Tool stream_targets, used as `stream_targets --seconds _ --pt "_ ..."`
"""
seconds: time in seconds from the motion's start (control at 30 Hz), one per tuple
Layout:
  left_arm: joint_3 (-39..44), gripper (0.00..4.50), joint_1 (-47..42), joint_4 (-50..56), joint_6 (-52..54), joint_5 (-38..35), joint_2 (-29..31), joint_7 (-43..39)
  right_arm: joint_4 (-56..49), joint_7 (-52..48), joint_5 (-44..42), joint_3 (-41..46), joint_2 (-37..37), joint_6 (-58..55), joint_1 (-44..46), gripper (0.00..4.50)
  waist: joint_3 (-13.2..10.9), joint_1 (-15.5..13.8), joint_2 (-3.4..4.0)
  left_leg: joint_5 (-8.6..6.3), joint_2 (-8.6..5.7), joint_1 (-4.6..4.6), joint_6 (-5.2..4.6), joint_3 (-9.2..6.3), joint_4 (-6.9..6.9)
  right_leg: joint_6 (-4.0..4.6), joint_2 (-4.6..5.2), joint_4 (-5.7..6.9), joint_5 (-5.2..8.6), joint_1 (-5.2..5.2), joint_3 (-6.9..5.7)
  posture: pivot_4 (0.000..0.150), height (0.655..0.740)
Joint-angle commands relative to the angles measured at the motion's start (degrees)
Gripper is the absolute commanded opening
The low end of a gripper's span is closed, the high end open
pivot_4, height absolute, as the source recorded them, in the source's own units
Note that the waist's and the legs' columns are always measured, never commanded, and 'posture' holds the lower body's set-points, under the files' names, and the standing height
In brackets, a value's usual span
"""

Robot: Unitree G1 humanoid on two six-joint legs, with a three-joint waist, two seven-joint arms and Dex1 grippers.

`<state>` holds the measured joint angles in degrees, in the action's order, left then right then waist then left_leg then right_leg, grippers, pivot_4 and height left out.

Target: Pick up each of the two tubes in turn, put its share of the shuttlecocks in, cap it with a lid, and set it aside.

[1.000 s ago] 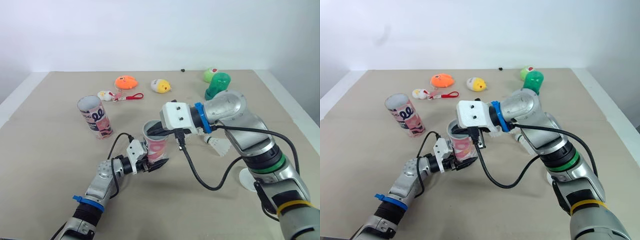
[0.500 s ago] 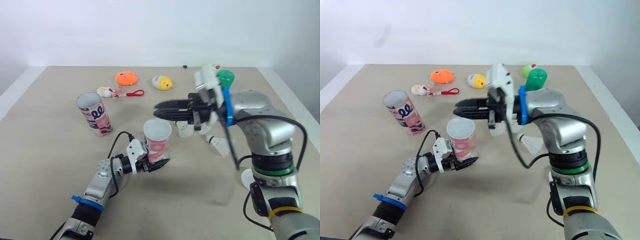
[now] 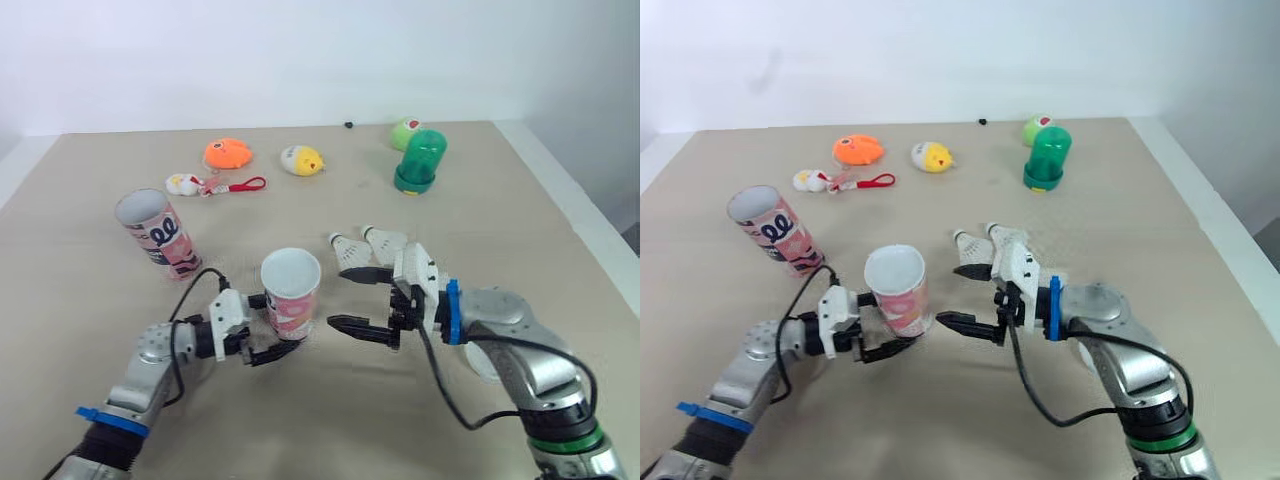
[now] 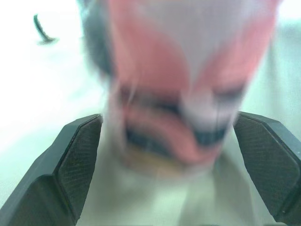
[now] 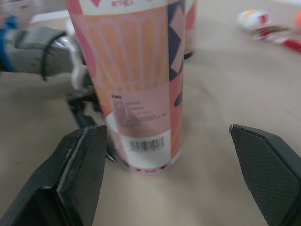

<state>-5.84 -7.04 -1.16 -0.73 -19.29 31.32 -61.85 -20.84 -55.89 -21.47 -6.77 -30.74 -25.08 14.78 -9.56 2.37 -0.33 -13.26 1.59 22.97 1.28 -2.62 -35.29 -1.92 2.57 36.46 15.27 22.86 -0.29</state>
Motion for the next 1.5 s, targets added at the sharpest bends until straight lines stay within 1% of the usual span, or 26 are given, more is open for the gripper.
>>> stream_targets --seconds 0.03,0.1,0.2,0.33,0.67,0.73,0.83,0.97,1.03,1.1,1.2,1.27,1.33,1.4,1.5 --pt "1.6 4.5 1.93 1.08 4.16 -1.88 3.12 -2.11 3.11 0.78 3.91 -3.44 1.68 6.9 -1.2 4.44 -0.14 0.02 -0.06 0.01 0.05 0.01 0.02 0.0 0.0 0.05 -0.03 0.03 -0.01 0.04 -0.02 0.15 0.74" --pt "1.17 4.5 1.17 4.33 7.31 -3.66 3.43 -2.42 6.62 0.84 5.63 -5.91 3.56 9.74 -1.36 4.44 -0.29 0.03 -0.21 0.03 0.12 0.01 0.05 0.04 0.0 0.13 -0.12 0.14 -0.01 0.12 0.03 0.15 0.74" --pt "0.16 4.5 -0.26 8.46 11.32 -5.81 2.33 -1.74 10.81 1.35 6.57 -7.6 6.4 12.37 -0.51 4.44 -0.57 -0.07 -0.39 0.13 0.11 0.12 0.23 0.06 -0.05 0.18 -0.09 0.4 0.01 0.29 0.06 0.15 0.74" --pt "-1.01 4.5 -1.03 11.87 14.72 -6.45 1.31 -1.13 13.86 1.4 7.55 -9.12 8.75 14.41 0.54 4.44 -0.97 -0.46 -0.79 0.2 0.06 0.24 0.35 0.09 -0.17 0.18 -0.05 0.54 -0.02 0.38 0.14 0.15 0.74" --pt "-1.12 4.5 -2.02 9.79 14.33 -4.85 0.96 -1.26 16.16 1.81 8.09 -10.45 12.05 14.58 3.28 4.44 -1.02 -0.76 -0.88 0.3 0.1 0.23 0.54 0.07 -0.22 0.29 -0.09 0.68 -0.09 0.42 0.15 0.15 0.74" --pt "-0.95 4.5 -1.92 9.25 13.9 -4.49 1.08 -1.34 15.92 1.53 8.14 -10.81 11.96 14.52 2.95 3.93 -1.02 -0.88 -0.88 0.3 0.1 0.23 0.54 0.08 -0.24 0.32 -0.1 0.69 -0.14 0.42 0.16 0.15 0.74" --pt "0.77 4.5 -2.17 8.96 13.67 -4.8 1.65 -0.99 14.36 1.5 7.66 -10.56 11.39 13.86 2.0 3.02 -1.02 -0.9 -0.88 0.3 0.1 0.23 0.55 0.07 -0.31 0.44 -0.11 0.72 -0.24 0.41 0.16 0.15 0.74" --pt "4.57 4.5 -4.04 10.98 15.93 -7.51 2.78 -0.01 10.22 1.72 6.0 -8.77 9.71 11.67 0.93 3.02 -1.02 -1.09 -0.88 0.31 0.11 0.24 0.56 0.06 -0.39 0.42 -0.11 0.79 -0.25 0.41 0.15 0.15 0.74" --pt "6.8 4.5 -6.41 12.94 18.33 -9.96 3.45 0.8 5.15 2.97 2.95 -5.8 8.31 7.89 0.54 3.02 -1.04 -1.1 -0.88 0.31 0.11 0.25 0.56 0.06 -0.48 0.4 -0.11 0.82 -0.26 0.4 0.15 0.15 0.74" --pt "8.33 4.5 -9.62 15.63 21.55 -13.02 3.7 2.08 -1.11 5.52 -1.91 -0.56 6.59 2.36 0.03 3.02 -1.07 -1.21 -0.9 0.32 0.11 0.31 0.58 0.04 -0.56 0.33 -0.11 0.84 -0.29 0.41 0.15 0.15 0.74" --pt "7.5 4.5 -14.0 18.03 24.43 -15.04 1.67 4.66 -6.59 9.63 -8.28 8.68 3.98 -3.88 -0.3 3.02 -1.08 -1.32 -0.9 0.34 0.08 0.34 0.6 0.05 -0.69 0.21 -0.07 0.84 -0.35 0.35 0.17 0.15 0.74" --pt "4.42 4.5 -17.32 18.79 25.59 -14.79 -1.85 6.89 -6.01 11.94 -10.96 17.57 0.62 -6.13 -0.59 3.02 -1.07 -1.5 -0.91 0.35 0.0 0.4 0.63 0.08 -0.92 0.0 -0.01 0.81 -0.48 0.29 0.21 0.15 0.74" --pt "1.15 4.5 -19.31 18.33 25.47 -13.29 -5.57 8.49 -3.15 13.46 -12.21 25.11 -2.18 -6.77 -2.0 3.02 -1.08 -1.8 -0.9 0.35 -0.08 0.39 0.63 0.13 -1.05 -0.14 0.06 0.73 -0.6 0.19 0.28 0.15 0.74" --pt "-2.25 4.5 -20.46 16.19 23.57 -10.2 -9.04 9.43 0.75 15.24 -12.12 30.46 -3.42 -5.8 -3.71 3.02 -1.06 -2.18 -0.93 0.35 -0.18 0.39 0.62 0.18 -1.15 -0.23 0.11 0.68 -0.68 0.13 0.36 0.15 0.74" --pt "-5.86 4.5 -23.02 11.77 20.15 -6.09 -14.52 11.69 8.32 20.18 -10.47 36.44 -2.7 -3.28 -5.02 3.02 -1.05 -2.57 -0.94 0.36 -0.19 0.35 0.61 0.39 -1.18 -0.01 0.08 0.67 -0.89 0.14 0.56 0.15 0.74"
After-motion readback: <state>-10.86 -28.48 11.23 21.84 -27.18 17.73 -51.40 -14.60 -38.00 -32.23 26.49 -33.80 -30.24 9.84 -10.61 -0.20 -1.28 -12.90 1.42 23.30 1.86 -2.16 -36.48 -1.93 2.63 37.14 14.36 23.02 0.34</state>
